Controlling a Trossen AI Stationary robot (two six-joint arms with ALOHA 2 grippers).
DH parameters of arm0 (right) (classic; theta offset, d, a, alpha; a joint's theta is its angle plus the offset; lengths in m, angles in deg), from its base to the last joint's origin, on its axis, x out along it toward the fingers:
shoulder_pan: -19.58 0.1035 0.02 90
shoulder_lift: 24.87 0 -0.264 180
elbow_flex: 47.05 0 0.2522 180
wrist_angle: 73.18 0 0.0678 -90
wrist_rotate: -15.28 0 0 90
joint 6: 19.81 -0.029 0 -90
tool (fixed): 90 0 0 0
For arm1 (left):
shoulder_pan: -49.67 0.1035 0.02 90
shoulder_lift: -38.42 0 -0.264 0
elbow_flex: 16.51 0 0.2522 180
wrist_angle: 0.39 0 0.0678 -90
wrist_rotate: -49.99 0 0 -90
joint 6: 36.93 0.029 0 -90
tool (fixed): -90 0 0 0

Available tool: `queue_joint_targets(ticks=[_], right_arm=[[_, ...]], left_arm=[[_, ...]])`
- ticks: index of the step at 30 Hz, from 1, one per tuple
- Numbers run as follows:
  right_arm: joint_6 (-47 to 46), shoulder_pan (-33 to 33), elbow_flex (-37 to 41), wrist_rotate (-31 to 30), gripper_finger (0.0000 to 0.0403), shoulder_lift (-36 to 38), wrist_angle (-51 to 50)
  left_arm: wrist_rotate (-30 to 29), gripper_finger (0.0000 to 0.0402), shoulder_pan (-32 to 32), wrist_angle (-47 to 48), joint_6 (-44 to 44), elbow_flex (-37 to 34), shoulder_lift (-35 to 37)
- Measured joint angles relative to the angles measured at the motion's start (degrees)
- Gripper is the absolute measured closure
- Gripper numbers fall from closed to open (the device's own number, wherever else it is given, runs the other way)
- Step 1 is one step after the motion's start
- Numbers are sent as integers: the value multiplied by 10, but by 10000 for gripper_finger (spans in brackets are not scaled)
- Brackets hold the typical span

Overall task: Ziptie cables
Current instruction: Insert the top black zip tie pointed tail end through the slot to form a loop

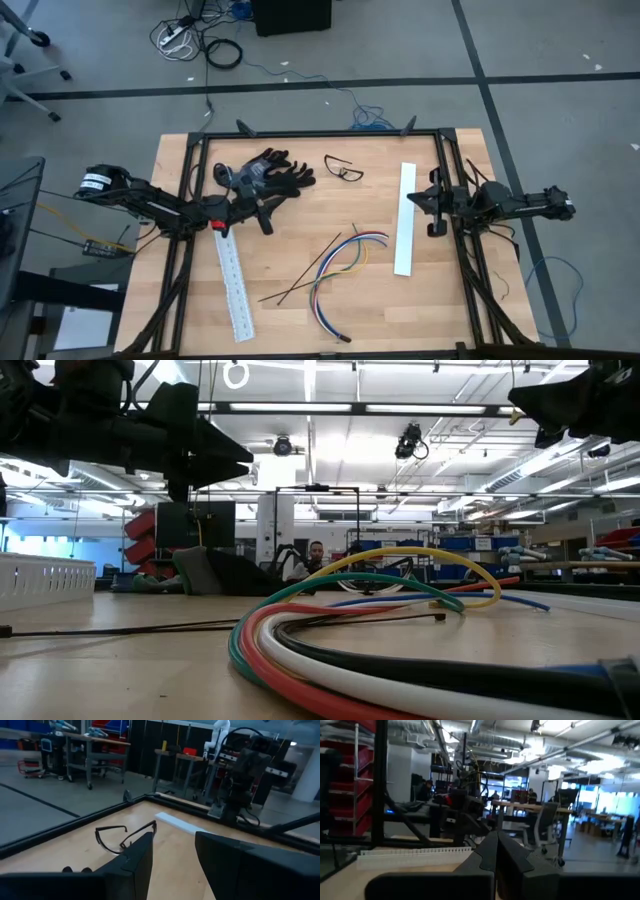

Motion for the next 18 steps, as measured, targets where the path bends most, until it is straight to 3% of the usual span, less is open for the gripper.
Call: queue_joint_targets(ticks=[6, 10, 15, 18], right_arm=[[-32, 0, 0, 34, 396, 0, 16], [-5, 0, -2, 53, 396, -7, 62], [51, 0, -2, 3, 396, -31, 100], [41, 0, -2, 12, 396, -48, 125]], left_arm=[[-30, 260, 5, -4, 5, 0, 0], [-68, 260, 8, -12, 13, 0, 0], [-80, 260, 8, -24, -17, 1, 0], [-75, 260, 7, -22, 0, 2, 0]])
